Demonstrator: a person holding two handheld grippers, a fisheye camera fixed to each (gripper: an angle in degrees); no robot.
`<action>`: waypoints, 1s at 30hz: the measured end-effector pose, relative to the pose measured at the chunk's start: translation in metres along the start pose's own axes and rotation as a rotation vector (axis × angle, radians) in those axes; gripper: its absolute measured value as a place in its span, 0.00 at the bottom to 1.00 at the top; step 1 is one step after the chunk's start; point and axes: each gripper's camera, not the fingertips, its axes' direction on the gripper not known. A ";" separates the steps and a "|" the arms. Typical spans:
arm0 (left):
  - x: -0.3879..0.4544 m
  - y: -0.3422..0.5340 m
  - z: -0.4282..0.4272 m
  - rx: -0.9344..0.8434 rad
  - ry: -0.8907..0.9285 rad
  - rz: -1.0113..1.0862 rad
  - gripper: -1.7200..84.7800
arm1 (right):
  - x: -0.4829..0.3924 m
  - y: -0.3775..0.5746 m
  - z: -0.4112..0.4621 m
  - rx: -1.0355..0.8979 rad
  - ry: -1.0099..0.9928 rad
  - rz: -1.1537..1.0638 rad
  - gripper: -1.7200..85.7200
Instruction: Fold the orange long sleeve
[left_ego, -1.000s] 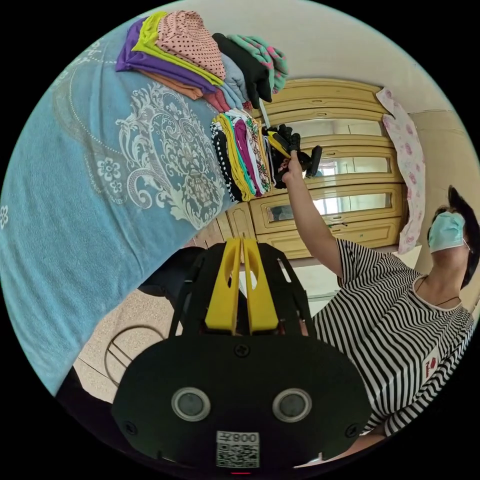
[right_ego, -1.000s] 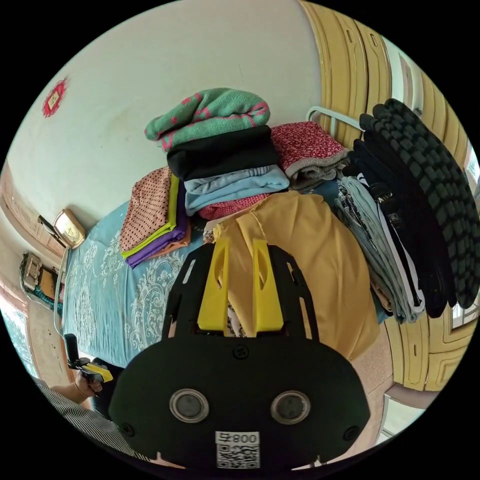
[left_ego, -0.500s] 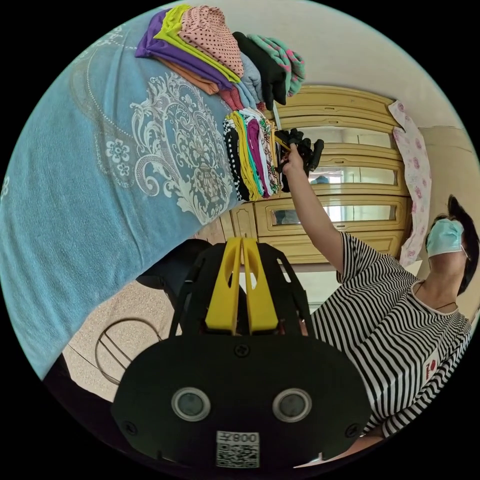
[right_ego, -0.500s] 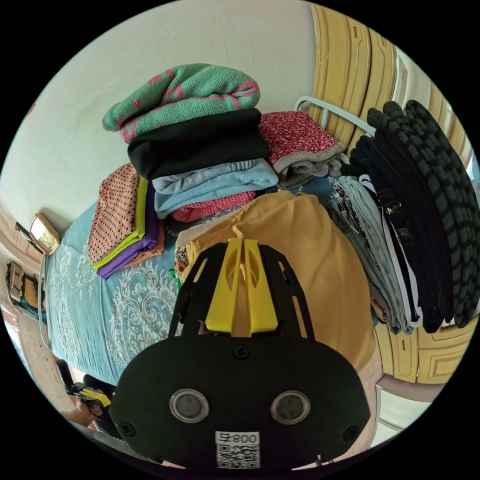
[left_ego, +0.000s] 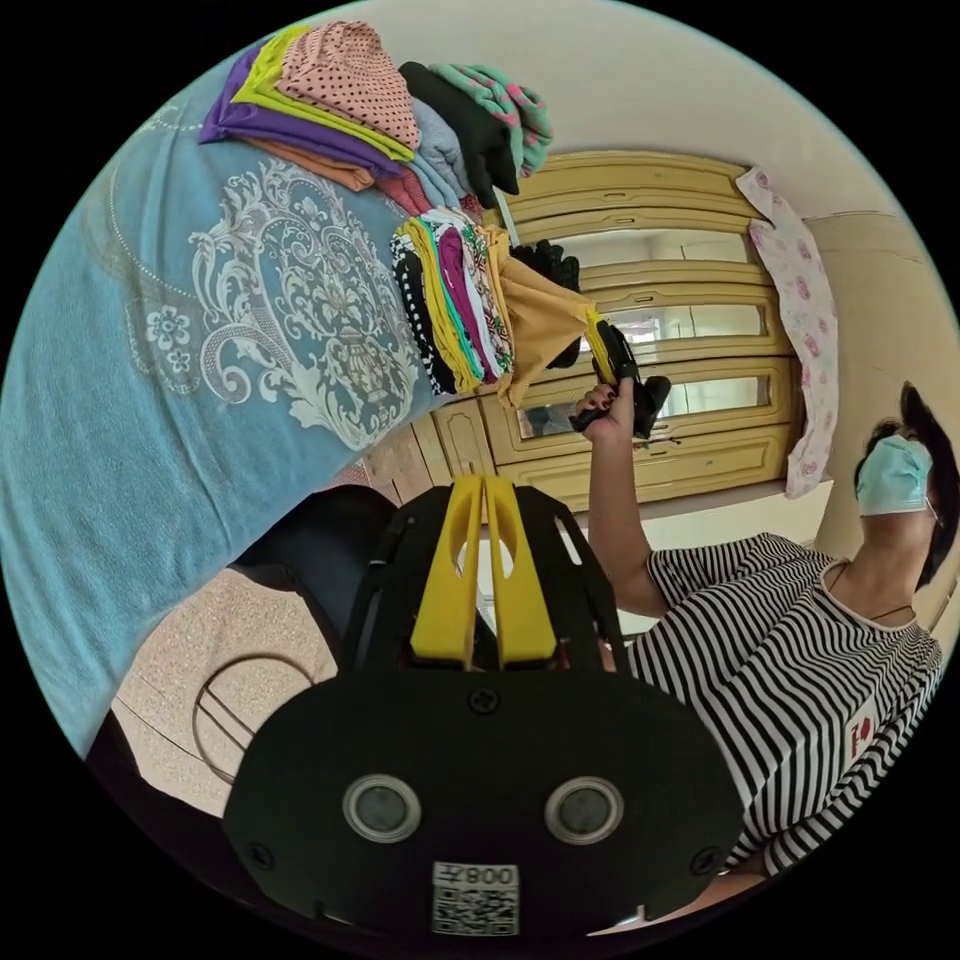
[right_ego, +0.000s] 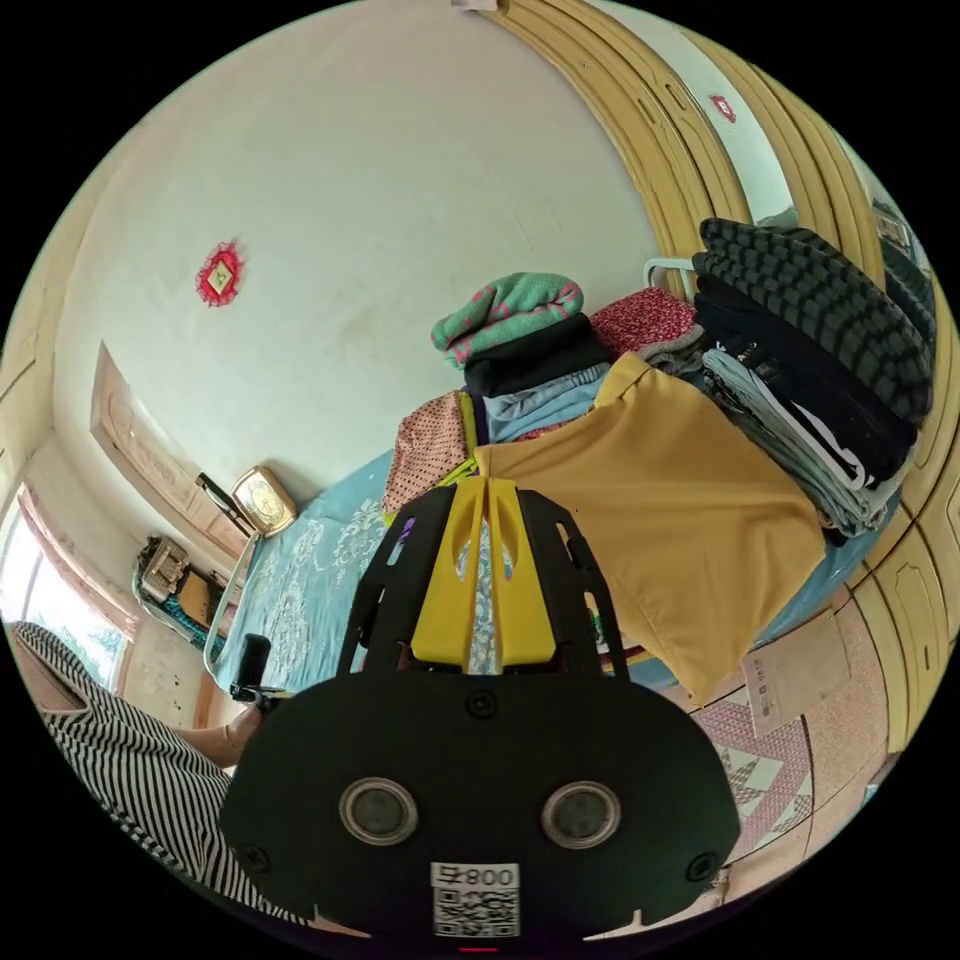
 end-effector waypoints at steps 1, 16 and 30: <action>0.010 0.000 0.001 -0.003 0.004 0.010 0.03 | -0.001 0.006 -0.019 0.007 -0.031 0.011 0.02; 0.149 -0.115 0.063 -0.070 0.114 0.146 0.12 | -0.007 0.055 -0.127 -0.050 -0.092 0.076 0.02; 0.244 -0.225 0.183 -0.249 -0.001 0.139 0.04 | -0.007 0.019 -0.141 -0.124 -0.097 0.067 0.03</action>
